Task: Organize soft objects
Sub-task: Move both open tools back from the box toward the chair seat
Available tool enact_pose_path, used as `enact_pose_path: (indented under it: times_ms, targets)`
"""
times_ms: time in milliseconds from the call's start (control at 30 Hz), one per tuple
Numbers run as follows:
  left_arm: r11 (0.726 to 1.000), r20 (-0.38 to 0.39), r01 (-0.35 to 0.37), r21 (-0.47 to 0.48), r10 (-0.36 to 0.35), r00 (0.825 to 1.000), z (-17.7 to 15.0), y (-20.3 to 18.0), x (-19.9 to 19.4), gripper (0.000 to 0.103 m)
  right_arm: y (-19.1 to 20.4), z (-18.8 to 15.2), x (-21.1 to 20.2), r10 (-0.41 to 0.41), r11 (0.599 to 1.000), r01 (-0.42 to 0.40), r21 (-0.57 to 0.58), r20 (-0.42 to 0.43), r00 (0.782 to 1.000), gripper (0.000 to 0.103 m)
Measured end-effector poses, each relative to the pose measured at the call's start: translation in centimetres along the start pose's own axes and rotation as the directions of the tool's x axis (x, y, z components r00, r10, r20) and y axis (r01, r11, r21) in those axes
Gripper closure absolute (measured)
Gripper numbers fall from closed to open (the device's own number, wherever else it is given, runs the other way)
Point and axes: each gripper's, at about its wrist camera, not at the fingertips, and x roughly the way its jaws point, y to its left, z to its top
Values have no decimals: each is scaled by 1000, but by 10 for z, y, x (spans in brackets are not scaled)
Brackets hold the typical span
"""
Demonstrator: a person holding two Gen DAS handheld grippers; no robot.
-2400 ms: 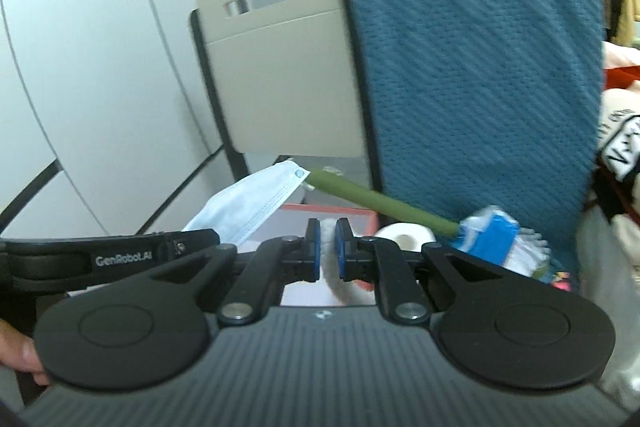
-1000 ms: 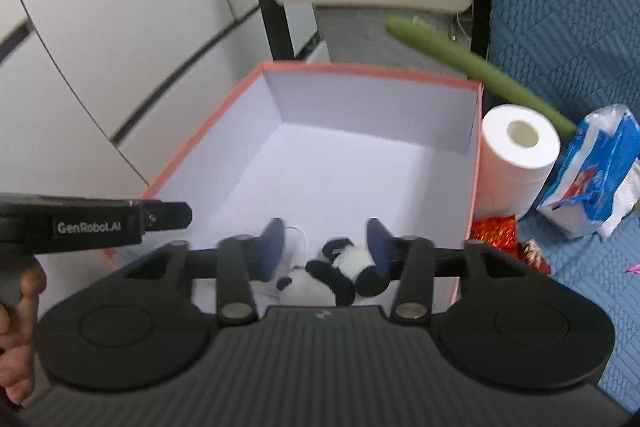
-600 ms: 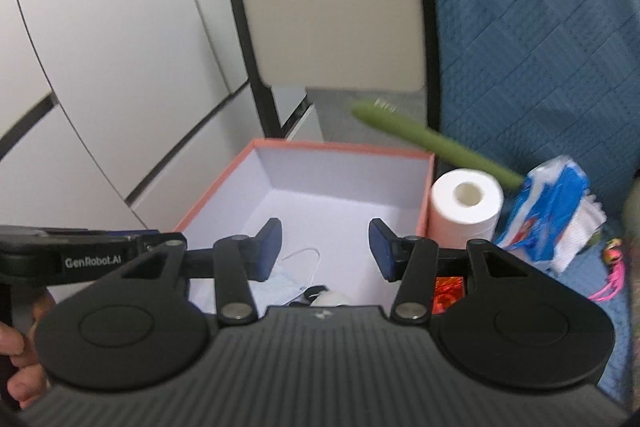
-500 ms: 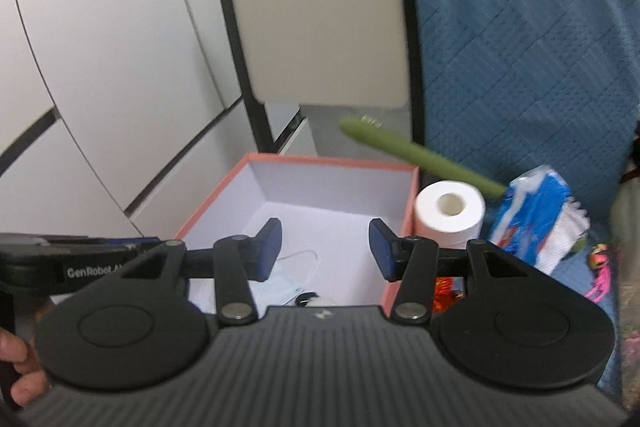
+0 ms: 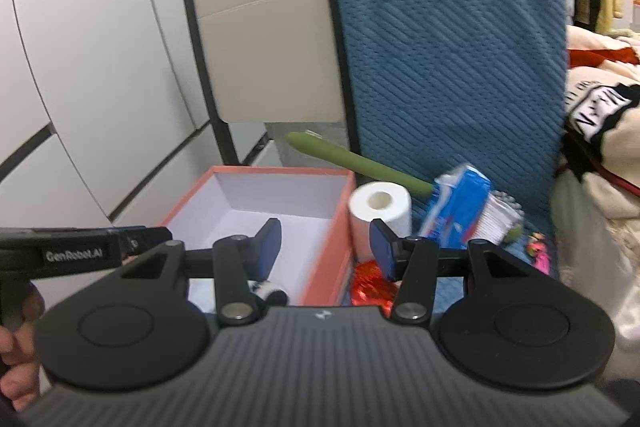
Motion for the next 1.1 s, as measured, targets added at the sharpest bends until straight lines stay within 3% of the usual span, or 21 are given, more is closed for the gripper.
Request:
enact_pose_path:
  times_ms: [533, 1100]
  targets:
    - [999, -48, 31, 21, -30, 998, -57, -62, 22, 74, -65, -58, -27, -82, 995, 83, 56, -16, 997, 51]
    - [984, -107, 106, 142, -91, 990, -107, -141, 73, 74, -139, -119, -30, -176, 976, 183, 122, -64, 982, 51]
